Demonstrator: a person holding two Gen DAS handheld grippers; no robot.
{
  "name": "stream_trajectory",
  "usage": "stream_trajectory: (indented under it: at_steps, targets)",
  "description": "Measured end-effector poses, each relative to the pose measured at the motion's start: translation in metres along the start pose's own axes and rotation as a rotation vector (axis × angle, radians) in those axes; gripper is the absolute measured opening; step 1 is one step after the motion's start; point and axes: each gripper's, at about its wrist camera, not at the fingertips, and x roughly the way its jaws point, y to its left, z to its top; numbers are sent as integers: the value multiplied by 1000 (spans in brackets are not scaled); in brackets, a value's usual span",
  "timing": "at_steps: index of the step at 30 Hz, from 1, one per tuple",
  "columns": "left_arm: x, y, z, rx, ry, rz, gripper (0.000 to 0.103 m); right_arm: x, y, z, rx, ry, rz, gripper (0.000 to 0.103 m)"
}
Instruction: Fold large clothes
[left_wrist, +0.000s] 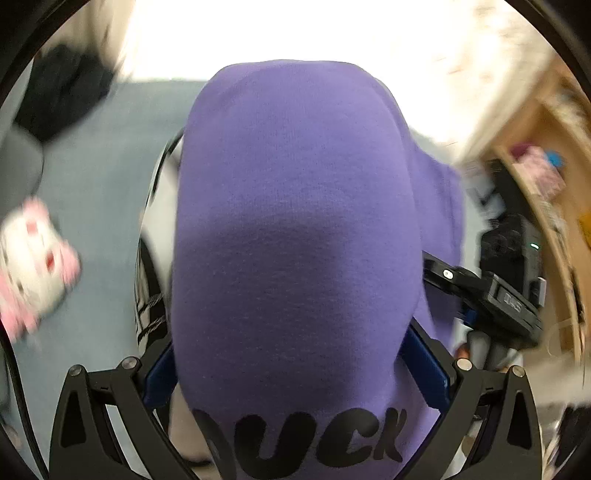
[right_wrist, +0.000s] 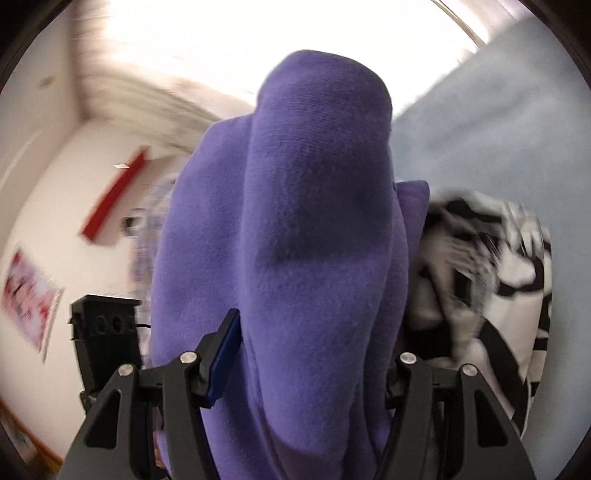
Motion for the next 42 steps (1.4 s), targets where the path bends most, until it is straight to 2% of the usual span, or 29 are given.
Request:
stream_trajectory:
  at_steps: [1,3,4,9,13,15,16,18,22,25,29,33,36,42]
  targets:
    - [10,5,-9,-25,-2,-43,103,6,-11,-2,14,-3,-4,61]
    - [18,14,-6,-61,-17,-105,103,7,-20,-2,9,-31,4,61]
    - [19,14,-5,-51,-24,-103,103,8,-18,-2,0,-33,-3,61]
    - [10,9,-9,-31,-50,-70,103,10,-5,-4,-39,-8,-42,67]
    - [-4,-7,-31,-20,-79,-23,103,5,13,-10,-63,27,-107,75]
    - [-14,-13,-46,-13,-92,10,103,-2,14,-17,-85,48,-157,84]
    - [-20,-18,-51,-10,-107,38,103,-8,19,-22,-106,54,-179,93]
    - [-32,-27,-59,-2,-127,88,103,-21,27,-30,-147,40,-200,96]
    - [-55,-50,-88,55,-131,138,103,-59,38,-52,-182,29,-225,96]
    - [-80,-79,-121,119,-145,193,103,-91,44,-68,-193,35,-232,96]
    - [-116,-119,-160,171,-171,218,103,-144,54,-96,-211,34,-242,96]
    - [-163,-163,-196,191,-229,243,103,-196,73,-121,-238,23,-240,96]
    - [-196,-190,-225,165,-271,238,103,-244,93,-143,-259,4,-227,96]
    - [-256,-245,-286,101,-369,169,103,-326,130,-193,-324,-42,-239,96]
